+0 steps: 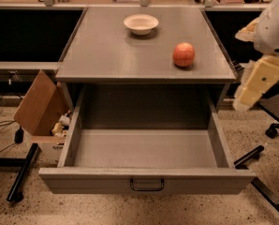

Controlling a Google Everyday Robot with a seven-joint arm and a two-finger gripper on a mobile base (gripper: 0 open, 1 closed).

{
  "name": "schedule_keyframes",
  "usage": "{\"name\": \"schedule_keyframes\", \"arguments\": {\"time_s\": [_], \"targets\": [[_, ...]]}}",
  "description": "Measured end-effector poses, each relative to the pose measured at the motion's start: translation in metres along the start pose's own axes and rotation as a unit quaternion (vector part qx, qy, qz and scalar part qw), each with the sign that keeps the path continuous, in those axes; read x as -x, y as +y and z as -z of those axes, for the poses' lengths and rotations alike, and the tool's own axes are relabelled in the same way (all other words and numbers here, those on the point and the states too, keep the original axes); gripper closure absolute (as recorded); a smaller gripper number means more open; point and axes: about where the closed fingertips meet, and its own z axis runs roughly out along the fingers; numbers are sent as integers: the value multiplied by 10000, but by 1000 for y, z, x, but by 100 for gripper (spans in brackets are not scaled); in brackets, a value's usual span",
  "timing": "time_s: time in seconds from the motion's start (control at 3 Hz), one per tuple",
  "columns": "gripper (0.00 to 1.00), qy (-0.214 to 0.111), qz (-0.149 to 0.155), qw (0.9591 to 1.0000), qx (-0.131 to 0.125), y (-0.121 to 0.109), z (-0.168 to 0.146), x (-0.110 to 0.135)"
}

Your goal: Place apple into top drawer

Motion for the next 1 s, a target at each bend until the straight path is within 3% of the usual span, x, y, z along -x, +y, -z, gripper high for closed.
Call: {"name": "schedule_keyframes", "arguments": {"time_s": [0.33,0.67,1.0], "targets": [[0,-671,-287,9972,-131,-67,-36,5],[0,-1110,-604,9919,-103,-108,-62,10],[0,-1818,-1006,9782,58,-150,-104,38]]}}
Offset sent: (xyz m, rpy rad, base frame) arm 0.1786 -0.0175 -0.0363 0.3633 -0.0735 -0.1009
